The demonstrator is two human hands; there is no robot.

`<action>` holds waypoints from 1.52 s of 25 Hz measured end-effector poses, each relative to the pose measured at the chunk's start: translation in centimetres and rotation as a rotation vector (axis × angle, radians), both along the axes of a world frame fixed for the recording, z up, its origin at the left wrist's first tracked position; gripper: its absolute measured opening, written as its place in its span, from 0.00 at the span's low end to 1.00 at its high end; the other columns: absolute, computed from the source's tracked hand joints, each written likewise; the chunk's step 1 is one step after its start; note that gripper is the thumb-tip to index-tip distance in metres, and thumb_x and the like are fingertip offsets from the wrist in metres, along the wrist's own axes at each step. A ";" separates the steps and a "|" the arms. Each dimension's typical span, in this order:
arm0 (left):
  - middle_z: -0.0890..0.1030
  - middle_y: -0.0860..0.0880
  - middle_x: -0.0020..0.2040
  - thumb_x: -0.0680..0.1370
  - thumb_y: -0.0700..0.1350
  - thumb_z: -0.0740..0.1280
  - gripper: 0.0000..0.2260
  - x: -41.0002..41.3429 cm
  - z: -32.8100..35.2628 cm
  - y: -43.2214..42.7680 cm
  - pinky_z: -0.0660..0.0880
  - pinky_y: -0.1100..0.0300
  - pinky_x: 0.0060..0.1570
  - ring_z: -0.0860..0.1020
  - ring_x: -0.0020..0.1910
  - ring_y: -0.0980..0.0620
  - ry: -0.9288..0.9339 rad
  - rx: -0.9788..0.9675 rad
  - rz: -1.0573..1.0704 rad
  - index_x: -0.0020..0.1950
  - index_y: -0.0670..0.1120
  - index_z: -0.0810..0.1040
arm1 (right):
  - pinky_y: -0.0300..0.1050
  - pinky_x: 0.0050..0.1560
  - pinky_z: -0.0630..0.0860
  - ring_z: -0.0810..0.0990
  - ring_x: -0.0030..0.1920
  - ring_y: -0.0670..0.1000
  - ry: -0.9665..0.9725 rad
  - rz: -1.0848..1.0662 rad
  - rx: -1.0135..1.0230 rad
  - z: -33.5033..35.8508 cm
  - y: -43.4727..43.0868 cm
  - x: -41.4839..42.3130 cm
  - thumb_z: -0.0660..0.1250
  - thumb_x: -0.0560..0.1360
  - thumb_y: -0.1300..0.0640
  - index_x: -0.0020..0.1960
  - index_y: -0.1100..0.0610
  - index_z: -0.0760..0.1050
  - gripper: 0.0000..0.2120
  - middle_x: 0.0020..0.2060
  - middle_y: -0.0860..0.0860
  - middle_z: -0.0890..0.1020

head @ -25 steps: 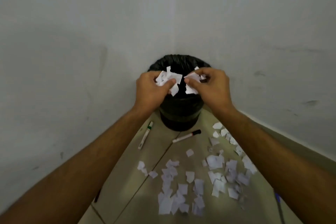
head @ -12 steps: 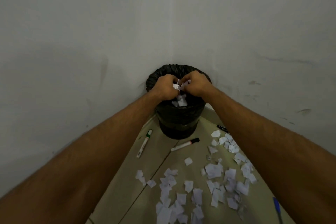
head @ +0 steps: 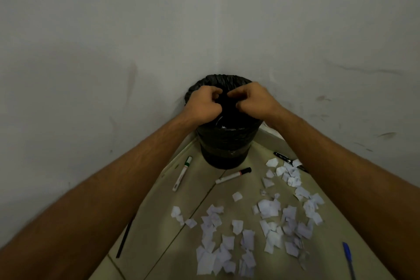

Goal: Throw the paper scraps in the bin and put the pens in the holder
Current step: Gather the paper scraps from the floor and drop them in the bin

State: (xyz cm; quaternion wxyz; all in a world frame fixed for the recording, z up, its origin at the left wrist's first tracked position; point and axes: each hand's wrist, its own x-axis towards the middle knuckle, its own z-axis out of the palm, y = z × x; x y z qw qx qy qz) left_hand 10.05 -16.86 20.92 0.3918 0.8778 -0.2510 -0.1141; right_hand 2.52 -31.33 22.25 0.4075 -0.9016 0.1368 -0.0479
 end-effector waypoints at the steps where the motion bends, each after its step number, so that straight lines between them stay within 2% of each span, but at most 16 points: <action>1: 0.80 0.48 0.59 0.73 0.36 0.66 0.22 -0.8 0.1 0.7 0.76 0.60 0.56 0.78 0.56 0.52 -0.069 -0.089 0.044 0.67 0.45 0.76 | 0.45 0.55 0.81 0.84 0.51 0.50 -0.104 -0.032 -0.001 0.0 0.2 -0.7 0.64 0.74 0.70 0.61 0.57 0.81 0.19 0.52 0.54 0.85; 3: 0.81 0.49 0.50 0.74 0.38 0.68 0.14 -3.0 -0.4 2.7 0.77 0.65 0.46 0.79 0.45 0.56 -0.203 -0.304 0.146 0.59 0.45 0.79 | 0.41 0.44 0.83 0.84 0.40 0.49 -0.253 -0.089 0.064 -0.5 1.0 -3.3 0.67 0.74 0.66 0.52 0.55 0.83 0.11 0.40 0.49 0.85; 5: 0.81 0.50 0.44 0.75 0.40 0.69 0.08 -5.3 -2.4 5.5 0.76 0.69 0.40 0.78 0.40 0.58 -0.244 -0.412 0.206 0.53 0.44 0.80 | 0.34 0.38 0.78 0.81 0.33 0.45 -0.273 -0.074 0.047 -2.3 2.1 -6.5 0.70 0.74 0.63 0.47 0.54 0.83 0.06 0.34 0.47 0.83; 8: 0.83 0.51 0.45 0.75 0.42 0.70 0.07 -7.4 -8.7 9.8 0.78 0.66 0.42 0.80 0.40 0.57 -0.143 -0.208 0.190 0.52 0.46 0.80 | 0.34 0.43 0.77 0.82 0.39 0.44 -0.082 0.012 -0.066 -7.0 3.0 -9.7 0.74 0.71 0.61 0.49 0.52 0.82 0.08 0.40 0.47 0.85; 10: 0.82 0.49 0.50 0.74 0.44 0.71 0.15 -8.0 -13.7 12.1 0.78 0.60 0.45 0.79 0.42 0.54 -0.096 0.075 0.120 0.60 0.47 0.78 | 0.39 0.49 0.76 0.82 0.48 0.49 0.134 0.099 -0.135 -10.6 3.1 -10.6 0.75 0.70 0.60 0.56 0.53 0.81 0.14 0.50 0.49 0.82; 12: 0.78 0.44 0.59 0.74 0.48 0.71 0.25 -8.9 -18.3 13.9 0.76 0.58 0.48 0.78 0.51 0.49 -0.064 0.389 0.000 0.70 0.47 0.71 | 0.42 0.56 0.74 0.77 0.59 0.53 0.351 0.227 -0.207 -14.3 3.4 -11.5 0.76 0.70 0.57 0.64 0.52 0.77 0.23 0.59 0.52 0.77; 14: 0.71 0.42 0.64 0.73 0.50 0.71 0.30 -10.1 -21.7 15.2 0.77 0.51 0.51 0.74 0.57 0.44 -0.017 0.583 -0.079 0.74 0.48 0.66 | 0.45 0.60 0.72 0.74 0.63 0.56 0.536 0.372 -0.261 -17.7 4.0 -12.2 0.76 0.69 0.53 0.70 0.51 0.71 0.31 0.63 0.56 0.72; 17: 0.70 0.43 0.62 0.75 0.48 0.70 0.23 -12.2 -25.1 15.7 0.76 0.52 0.53 0.73 0.58 0.42 -0.004 0.536 -0.175 0.69 0.46 0.72 | 0.49 0.61 0.73 0.71 0.64 0.60 0.577 0.421 -0.387 -21.2 4.3 -12.0 0.74 0.72 0.53 0.75 0.50 0.63 0.35 0.66 0.58 0.67; 20: 0.74 0.42 0.57 0.73 0.42 0.69 0.18 -14.6 -26.3 14.8 0.72 0.62 0.53 0.75 0.58 0.44 0.096 0.359 -0.303 0.62 0.42 0.77 | 0.51 0.62 0.72 0.70 0.64 0.62 0.521 0.396 -0.494 -22.9 4.1 -11.1 0.69 0.76 0.55 0.75 0.52 0.63 0.30 0.68 0.60 0.65; 24: 0.75 0.47 0.56 0.73 0.41 0.70 0.18 -16.6 -24.7 14.9 0.70 0.69 0.49 0.78 0.52 0.50 0.087 0.137 -0.220 0.63 0.45 0.76 | 0.45 0.54 0.70 0.74 0.59 0.62 0.552 0.501 -0.380 -25.1 5.0 -11.9 0.68 0.76 0.58 0.70 0.56 0.70 0.23 0.61 0.59 0.70; 27: 0.73 0.54 0.53 0.68 0.56 0.74 0.25 -18.0 -21.9 16.8 0.73 0.64 0.43 0.76 0.46 0.55 0.082 0.308 -0.132 0.62 0.51 0.74 | 0.42 0.51 0.69 0.75 0.59 0.59 0.564 0.571 -0.295 -24.4 5.3 -13.4 0.68 0.76 0.59 0.71 0.55 0.68 0.25 0.59 0.59 0.73; 29: 0.74 0.55 0.53 0.62 0.65 0.75 0.30 -19.7 -21.3 18.0 0.75 0.60 0.45 0.74 0.47 0.56 0.180 0.556 -0.265 0.59 0.55 0.72 | 0.45 0.53 0.73 0.76 0.57 0.57 0.560 0.550 -0.330 -23.2 5.3 -14.6 0.72 0.73 0.55 0.72 0.53 0.66 0.30 0.59 0.57 0.72; 31: 0.75 0.54 0.56 0.64 0.64 0.75 0.28 -22.2 -21.9 18.6 0.74 0.59 0.49 0.73 0.51 0.55 0.277 0.690 -0.462 0.59 0.54 0.72 | 0.46 0.49 0.74 0.76 0.55 0.55 0.543 0.581 -0.374 -22.2 5.7 -16.5 0.74 0.70 0.52 0.70 0.51 0.66 0.32 0.58 0.55 0.71; 34: 0.75 0.52 0.55 0.72 0.56 0.72 0.17 -24.0 -23.4 18.2 0.70 0.63 0.48 0.72 0.49 0.56 0.235 0.632 -0.519 0.57 0.53 0.76 | 0.42 0.47 0.71 0.74 0.54 0.49 0.512 0.908 -0.367 -20.7 7.0 -20.9 0.72 0.73 0.52 0.67 0.49 0.67 0.25 0.59 0.50 0.71; 36: 0.78 0.51 0.51 0.74 0.52 0.71 0.10 -23.6 -24.1 17.3 0.73 0.61 0.48 0.74 0.46 0.55 0.184 0.502 -0.458 0.53 0.50 0.79 | 0.47 0.48 0.74 0.75 0.56 0.52 0.567 1.238 -0.446 -20.7 7.8 -23.7 0.67 0.77 0.53 0.69 0.50 0.66 0.23 0.63 0.51 0.70; 38: 0.80 0.50 0.47 0.75 0.49 0.70 0.07 -22.8 -24.7 16.3 0.74 0.60 0.45 0.77 0.45 0.52 0.125 0.412 -0.423 0.50 0.48 0.81 | 0.50 0.45 0.74 0.75 0.55 0.57 0.617 1.407 -0.522 -22.1 8.0 -25.6 0.65 0.79 0.55 0.71 0.52 0.65 0.21 0.63 0.56 0.70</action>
